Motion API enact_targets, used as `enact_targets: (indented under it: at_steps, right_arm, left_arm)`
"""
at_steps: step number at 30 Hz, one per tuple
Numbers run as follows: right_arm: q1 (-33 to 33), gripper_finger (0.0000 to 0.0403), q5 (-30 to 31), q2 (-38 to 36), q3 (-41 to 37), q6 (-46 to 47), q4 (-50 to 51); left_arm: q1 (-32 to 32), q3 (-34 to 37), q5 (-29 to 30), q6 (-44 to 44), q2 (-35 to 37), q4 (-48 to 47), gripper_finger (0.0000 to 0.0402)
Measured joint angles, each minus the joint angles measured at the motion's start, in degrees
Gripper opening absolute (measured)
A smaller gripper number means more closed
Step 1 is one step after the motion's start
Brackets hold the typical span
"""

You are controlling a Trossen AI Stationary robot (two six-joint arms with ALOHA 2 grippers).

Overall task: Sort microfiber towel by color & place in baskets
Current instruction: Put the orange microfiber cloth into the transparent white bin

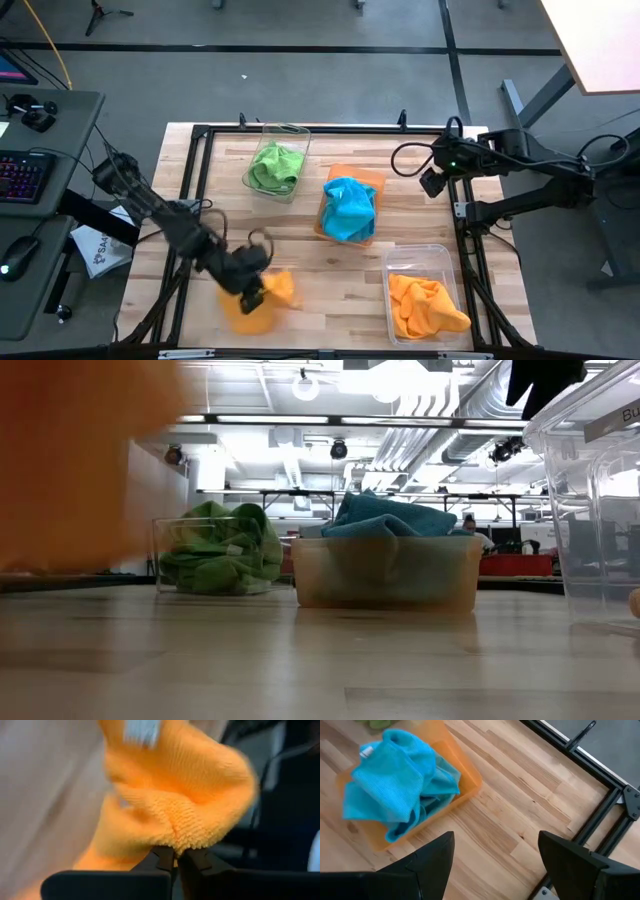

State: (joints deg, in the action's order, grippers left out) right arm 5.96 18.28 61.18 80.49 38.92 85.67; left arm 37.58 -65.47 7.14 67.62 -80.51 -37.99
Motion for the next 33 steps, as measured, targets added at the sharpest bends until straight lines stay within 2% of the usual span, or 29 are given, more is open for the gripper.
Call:
enact_targets:
  at_steps: [5,10,14,17,20,26,33]
  right_arm:
    - [0.00,0.0284,-0.11,-0.88,0.00,1.30,-0.71]
    - [0.00,0.0284,0.42,-3.11,0.00,2.25,-2.82]
    - [0.00,0.0284,2.69,-5.61,0.00,4.24,-5.77]
    - [0.01,0.0284,6.51,-7.60,0.00,6.20,-6.02]
    - [0.02,0.0284,9.94,-9.72,0.00,9.27,-5.16]
    - [0.02,0.0284,11.57,-12.95,0.00,13.21,-4.00]
    - [0.02,0.0284,11.09,-13.61,0.00,13.70,-4.02]
  left_arm:
    - [-8.03,-14.92,4.60,-17.19,-5.27,2.75,0.0000]
    - [-14.07,-28.83,5.80,-33.54,-16.15,6.90,0.0000]
    - [-17.18,-38.29,6.36,-42.27,-26.03,17.75,0.0000]
    - [-18.67,-45.53,2.50,-46.45,-32.02,31.15,0.0000]
    - [-18.92,-53.00,-1.92,-50.47,-36.28,40.64,0.0000]
    - [-19.14,-65.23,-4.80,-56.94,-42.67,43.45,0.0000]
    - [-20.69,-67.32,-8.46,-55.79,-48.27,52.44,0.0000]
